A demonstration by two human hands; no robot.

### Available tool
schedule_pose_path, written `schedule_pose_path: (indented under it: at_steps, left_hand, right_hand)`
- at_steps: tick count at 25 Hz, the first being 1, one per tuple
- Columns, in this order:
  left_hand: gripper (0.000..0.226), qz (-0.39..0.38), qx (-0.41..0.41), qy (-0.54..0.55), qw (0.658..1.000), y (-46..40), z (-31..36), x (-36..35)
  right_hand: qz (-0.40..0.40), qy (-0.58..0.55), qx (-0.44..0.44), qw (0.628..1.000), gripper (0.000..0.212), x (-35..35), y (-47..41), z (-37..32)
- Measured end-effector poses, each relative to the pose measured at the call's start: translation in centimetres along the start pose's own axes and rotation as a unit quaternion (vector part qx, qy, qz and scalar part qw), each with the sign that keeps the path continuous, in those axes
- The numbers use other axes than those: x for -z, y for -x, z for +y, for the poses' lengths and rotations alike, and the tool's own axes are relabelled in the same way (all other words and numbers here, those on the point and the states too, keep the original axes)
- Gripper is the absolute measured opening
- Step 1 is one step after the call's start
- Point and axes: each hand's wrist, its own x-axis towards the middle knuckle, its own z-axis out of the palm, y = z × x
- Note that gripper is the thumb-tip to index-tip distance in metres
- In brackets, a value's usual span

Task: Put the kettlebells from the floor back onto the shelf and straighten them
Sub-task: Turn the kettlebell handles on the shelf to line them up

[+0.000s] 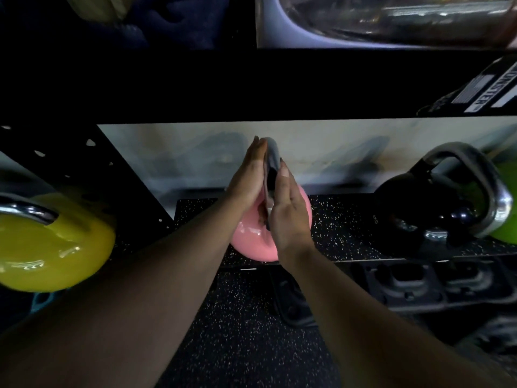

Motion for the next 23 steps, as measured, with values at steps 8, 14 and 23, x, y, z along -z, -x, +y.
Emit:
schedule_pose_path:
  at_steps: [8,14,23]
  left_hand:
    - [0.086,0.012,-0.035,0.030,0.999,0.1,-0.3,-0.1]
    - [0.081,0.015,-0.025,-0.002,1.000,0.1,-0.3,0.7]
    - [0.081,0.046,-0.029,-0.007,0.998,1.1,0.3,-0.2]
  right_hand:
    - [0.000,-0.057,0.012,0.998,0.040,-0.2,-0.7,0.4]
    - [-0.019,-0.061,-0.006,0.998,0.042,-0.8,-0.6,0.7]
    - [-0.001,-0.049,-0.004,0.999,0.038,0.6,-0.6,0.1]
